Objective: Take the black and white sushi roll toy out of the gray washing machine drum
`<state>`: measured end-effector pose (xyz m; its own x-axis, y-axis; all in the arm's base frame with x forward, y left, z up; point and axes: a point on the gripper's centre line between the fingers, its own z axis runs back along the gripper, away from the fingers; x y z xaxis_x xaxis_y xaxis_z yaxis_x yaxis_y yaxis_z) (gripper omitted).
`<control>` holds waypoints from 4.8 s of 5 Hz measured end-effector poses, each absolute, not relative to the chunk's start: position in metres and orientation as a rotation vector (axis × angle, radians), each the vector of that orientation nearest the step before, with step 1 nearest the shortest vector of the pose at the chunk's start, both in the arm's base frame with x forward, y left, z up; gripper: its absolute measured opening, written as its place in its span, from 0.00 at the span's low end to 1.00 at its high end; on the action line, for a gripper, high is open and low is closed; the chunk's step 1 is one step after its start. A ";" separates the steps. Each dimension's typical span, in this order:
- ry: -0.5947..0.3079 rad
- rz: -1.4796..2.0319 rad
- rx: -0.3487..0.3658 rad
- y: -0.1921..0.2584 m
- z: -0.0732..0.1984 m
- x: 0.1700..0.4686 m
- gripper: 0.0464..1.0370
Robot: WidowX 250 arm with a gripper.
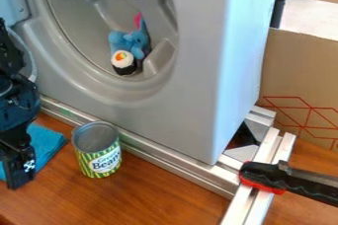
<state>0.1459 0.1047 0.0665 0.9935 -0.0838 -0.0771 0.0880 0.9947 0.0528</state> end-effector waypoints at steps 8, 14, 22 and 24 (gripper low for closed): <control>-0.382 -0.144 0.055 0.113 0.131 0.283 0.96; -0.279 -0.150 0.030 0.108 0.091 0.340 0.96; 0.158 -0.017 0.112 0.062 0.103 0.219 0.45; 0.240 -0.098 0.182 0.061 0.074 0.168 0.45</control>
